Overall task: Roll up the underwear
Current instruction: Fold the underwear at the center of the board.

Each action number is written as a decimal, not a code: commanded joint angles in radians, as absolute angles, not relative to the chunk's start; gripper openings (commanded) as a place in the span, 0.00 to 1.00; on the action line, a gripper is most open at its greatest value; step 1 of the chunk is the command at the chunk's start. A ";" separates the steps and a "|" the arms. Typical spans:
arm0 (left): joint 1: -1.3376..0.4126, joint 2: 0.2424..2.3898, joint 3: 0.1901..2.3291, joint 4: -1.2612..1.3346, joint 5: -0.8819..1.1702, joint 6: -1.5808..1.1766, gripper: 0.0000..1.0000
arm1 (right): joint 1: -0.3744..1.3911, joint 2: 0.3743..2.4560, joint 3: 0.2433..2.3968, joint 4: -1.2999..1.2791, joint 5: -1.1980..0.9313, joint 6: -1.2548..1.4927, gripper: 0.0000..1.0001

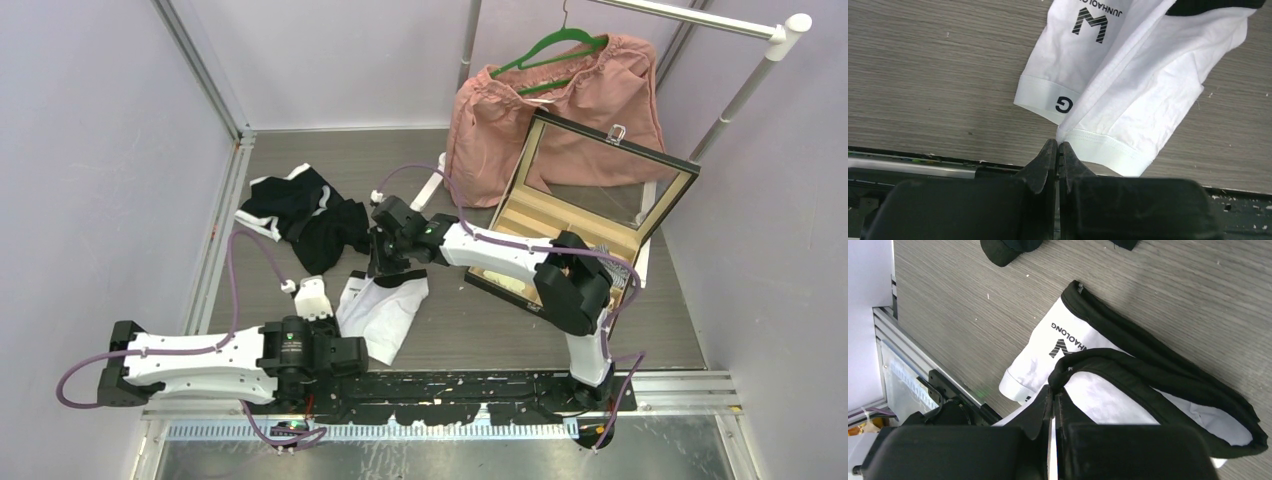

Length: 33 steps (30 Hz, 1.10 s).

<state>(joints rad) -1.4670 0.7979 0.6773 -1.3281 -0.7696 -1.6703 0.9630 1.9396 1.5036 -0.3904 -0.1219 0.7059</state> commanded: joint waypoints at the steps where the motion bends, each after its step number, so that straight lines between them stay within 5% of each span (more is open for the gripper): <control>1: -1.467 0.823 0.663 -1.396 -0.846 -1.775 0.01 | 0.962 1.963 1.574 -0.346 -0.129 0.676 0.01; 22: -1.064 0.818 0.493 -0.933 -0.671 -1.303 0.01 | 0.956 2.027 1.585 -0.324 -0.110 0.683 0.03; 33: -0.976 0.930 0.524 -0.911 -0.656 -1.270 0.01 | 0.941 2.032 1.579 -0.311 -0.106 0.683 0.04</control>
